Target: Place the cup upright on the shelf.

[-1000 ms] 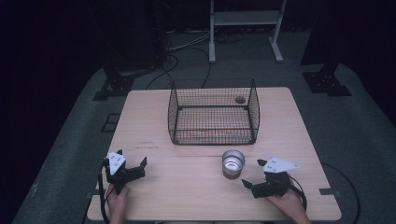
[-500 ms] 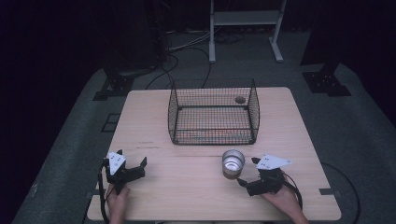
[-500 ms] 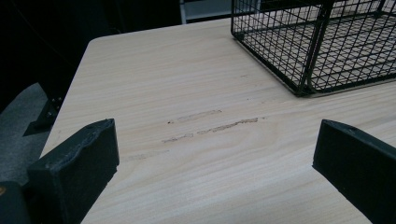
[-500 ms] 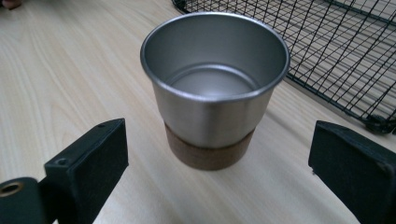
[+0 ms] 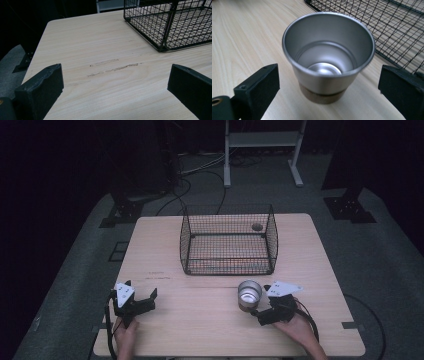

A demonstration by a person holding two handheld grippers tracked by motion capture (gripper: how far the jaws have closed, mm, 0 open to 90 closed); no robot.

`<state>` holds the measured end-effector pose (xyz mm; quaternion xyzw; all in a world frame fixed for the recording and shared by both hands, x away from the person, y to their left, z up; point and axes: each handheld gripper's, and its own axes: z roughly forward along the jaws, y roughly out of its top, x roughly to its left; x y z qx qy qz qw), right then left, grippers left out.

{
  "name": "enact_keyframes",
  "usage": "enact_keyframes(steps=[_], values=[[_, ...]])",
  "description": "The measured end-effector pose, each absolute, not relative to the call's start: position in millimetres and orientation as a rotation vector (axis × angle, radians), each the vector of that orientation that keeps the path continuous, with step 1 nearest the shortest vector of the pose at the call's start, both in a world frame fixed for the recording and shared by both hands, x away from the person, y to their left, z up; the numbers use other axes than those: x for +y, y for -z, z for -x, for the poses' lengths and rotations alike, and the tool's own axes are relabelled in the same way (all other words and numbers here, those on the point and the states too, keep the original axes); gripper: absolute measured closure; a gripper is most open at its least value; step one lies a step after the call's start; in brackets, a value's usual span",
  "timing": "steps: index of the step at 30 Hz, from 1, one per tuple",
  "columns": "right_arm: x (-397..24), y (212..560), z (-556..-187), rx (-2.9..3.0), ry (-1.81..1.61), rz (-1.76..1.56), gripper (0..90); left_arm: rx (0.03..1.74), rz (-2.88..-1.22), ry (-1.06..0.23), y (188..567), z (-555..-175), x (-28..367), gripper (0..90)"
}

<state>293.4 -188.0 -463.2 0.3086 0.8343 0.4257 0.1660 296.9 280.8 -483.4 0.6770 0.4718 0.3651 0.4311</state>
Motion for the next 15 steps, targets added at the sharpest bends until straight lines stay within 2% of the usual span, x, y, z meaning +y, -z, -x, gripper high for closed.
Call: enact_keyframes(steps=[15], values=[[-166,462,-312,2.429,-1.156,-0.831,3.1,1.177,-1.682,-0.907,483,-297,282,0.0]])
